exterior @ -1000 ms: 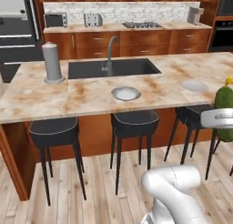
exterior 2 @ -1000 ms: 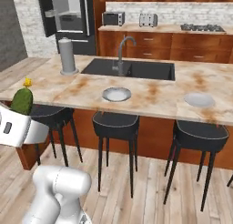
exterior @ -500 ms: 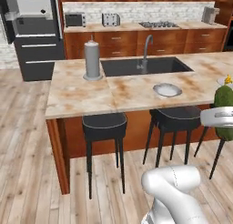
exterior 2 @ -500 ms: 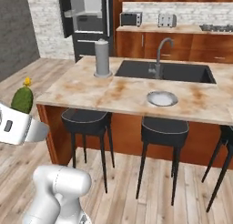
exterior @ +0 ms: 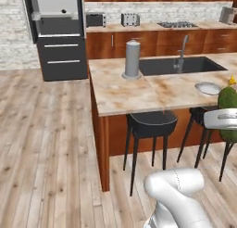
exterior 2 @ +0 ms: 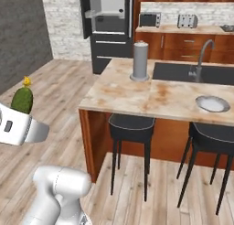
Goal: Transport the fish and cucumber to the fridge. Place the fish on the rack containing meat and place the cucumber on the rack containing the vegetable, ensuring meats and vegetables are on different racks.
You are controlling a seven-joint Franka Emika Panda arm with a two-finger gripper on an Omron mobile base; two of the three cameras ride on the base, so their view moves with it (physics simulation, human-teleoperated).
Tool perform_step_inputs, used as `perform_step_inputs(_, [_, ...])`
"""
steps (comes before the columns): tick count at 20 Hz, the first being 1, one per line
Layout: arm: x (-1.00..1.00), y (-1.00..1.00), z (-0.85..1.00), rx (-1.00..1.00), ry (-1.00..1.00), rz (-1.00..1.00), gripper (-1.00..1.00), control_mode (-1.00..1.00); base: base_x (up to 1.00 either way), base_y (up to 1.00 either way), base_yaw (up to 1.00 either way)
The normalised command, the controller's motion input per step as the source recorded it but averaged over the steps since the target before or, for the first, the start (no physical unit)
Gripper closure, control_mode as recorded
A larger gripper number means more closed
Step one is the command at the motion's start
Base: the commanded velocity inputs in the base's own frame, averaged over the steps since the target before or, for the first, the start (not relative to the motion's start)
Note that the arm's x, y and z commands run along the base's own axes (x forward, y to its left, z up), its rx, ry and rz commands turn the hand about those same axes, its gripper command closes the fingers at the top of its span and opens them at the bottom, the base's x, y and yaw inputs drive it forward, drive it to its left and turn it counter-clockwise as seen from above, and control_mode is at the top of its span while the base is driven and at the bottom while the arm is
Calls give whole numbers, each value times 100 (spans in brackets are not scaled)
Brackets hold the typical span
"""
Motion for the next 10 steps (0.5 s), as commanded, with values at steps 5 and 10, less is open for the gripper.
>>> perform_step_inputs(5, [0, 0, 0, 0, 0, 0, 100, 100, 34, 100, 0])
perform_step_inputs(10, [0, 0, 0, 0, 0, 0, 100, 100, 50, 100, 0])
